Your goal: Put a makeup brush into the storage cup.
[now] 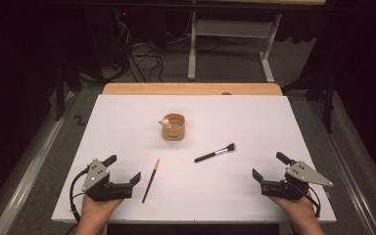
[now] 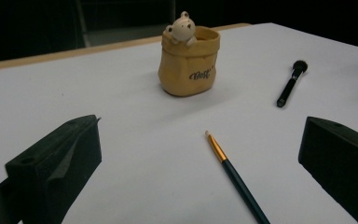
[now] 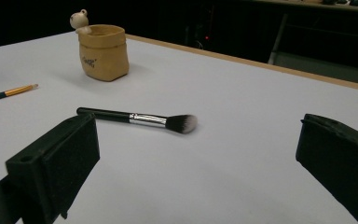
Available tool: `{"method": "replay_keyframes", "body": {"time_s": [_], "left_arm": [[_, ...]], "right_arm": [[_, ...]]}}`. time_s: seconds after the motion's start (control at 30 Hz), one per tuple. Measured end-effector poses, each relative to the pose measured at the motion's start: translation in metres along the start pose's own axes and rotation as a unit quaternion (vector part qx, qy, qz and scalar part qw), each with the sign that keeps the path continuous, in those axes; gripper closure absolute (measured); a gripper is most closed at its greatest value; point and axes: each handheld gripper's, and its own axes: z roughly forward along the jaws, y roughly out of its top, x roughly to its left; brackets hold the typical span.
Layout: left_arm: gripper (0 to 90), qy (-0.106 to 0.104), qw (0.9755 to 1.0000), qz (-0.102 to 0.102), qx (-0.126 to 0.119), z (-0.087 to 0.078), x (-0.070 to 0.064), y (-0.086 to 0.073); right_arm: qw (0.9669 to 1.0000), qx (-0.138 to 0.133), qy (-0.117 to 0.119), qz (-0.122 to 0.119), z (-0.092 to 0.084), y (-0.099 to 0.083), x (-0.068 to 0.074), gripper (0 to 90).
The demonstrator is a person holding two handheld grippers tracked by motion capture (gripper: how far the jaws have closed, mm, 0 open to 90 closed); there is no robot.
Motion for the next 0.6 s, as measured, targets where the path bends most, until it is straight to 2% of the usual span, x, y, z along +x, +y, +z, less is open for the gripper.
{"method": "replay_keyframes", "body": {"time_s": [0.03, 0.13, 0.3, 0.33, 0.6], "left_arm": [[0.2, 0.001, 1.0000, -0.005, 0.006, 0.0003, 0.0010, -0.0001], [0.2, 0.004, 0.9999, -0.003, 0.012, 0.0007, 0.0034, -0.0005], [0.2, 0.012, 0.9999, -0.009, 0.001, -0.0006, 0.0076, 0.0000], [0.2, 0.012, 0.9999, -0.009, 0.000, -0.0006, 0.0080, -0.0003], [0.9, 0.014, 0.9999, 0.003, -0.004, -0.0022, 0.0076, 0.0002]], "right_arm": [[1.0000, 0.001, -0.002, 0.001, 0.0001, 0.0001, 0.0000, 0.3], [1.0000, 0.003, -0.006, 0.002, 0.0010, 0.0006, -0.0007, 0.3], [0.9998, 0.008, -0.013, 0.010, 0.0035, 0.0005, -0.0006, 0.3], [0.9999, 0.006, -0.011, 0.004, 0.0040, -0.0003, 0.0001, 0.3], [0.9999, 0.009, -0.004, 0.002, 0.0058, -0.0020, -0.0003, 0.4]]}}
